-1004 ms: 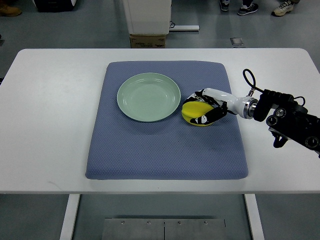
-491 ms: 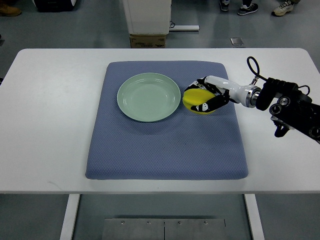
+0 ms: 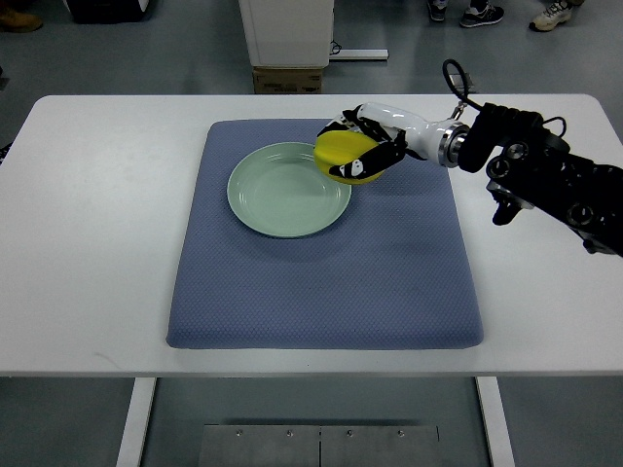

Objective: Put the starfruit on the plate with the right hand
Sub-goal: 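Lift the starfruit with the right hand and carry it over the plate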

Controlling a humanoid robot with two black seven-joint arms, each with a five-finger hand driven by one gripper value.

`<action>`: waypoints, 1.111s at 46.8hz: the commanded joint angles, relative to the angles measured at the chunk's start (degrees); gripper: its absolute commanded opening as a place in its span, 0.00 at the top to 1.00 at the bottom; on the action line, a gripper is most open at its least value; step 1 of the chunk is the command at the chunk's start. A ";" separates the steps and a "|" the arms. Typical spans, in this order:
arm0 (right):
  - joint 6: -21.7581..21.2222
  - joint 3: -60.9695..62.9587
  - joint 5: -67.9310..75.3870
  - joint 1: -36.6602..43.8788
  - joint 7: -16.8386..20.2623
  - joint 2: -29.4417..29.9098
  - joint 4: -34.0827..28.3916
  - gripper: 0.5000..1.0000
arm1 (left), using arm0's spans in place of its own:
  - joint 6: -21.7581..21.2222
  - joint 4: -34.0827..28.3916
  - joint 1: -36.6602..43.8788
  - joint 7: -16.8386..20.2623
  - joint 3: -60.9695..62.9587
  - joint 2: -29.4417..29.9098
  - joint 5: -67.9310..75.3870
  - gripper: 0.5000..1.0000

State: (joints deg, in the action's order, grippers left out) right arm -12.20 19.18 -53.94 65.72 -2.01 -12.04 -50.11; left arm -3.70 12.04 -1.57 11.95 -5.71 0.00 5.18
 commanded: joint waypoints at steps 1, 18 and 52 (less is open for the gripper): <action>-0.02 -0.11 -0.02 0.81 0.42 2.63 1.59 1.00 | 0.01 0.01 -0.01 0.01 0.00 0.00 0.00 0.00; 0.24 -1.25 -0.02 4.06 1.21 12.04 10.64 1.00 | 0.01 0.01 -0.01 0.01 0.00 0.00 0.00 0.00; 1.12 -8.02 0.59 4.33 1.92 12.04 11.70 1.00 | 0.01 0.01 -0.01 0.01 0.00 0.00 0.00 0.00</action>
State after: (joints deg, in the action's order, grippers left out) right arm -11.07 11.79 -53.39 70.26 -0.01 0.00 -38.09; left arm -3.69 12.04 -1.58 11.95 -5.71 0.00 5.19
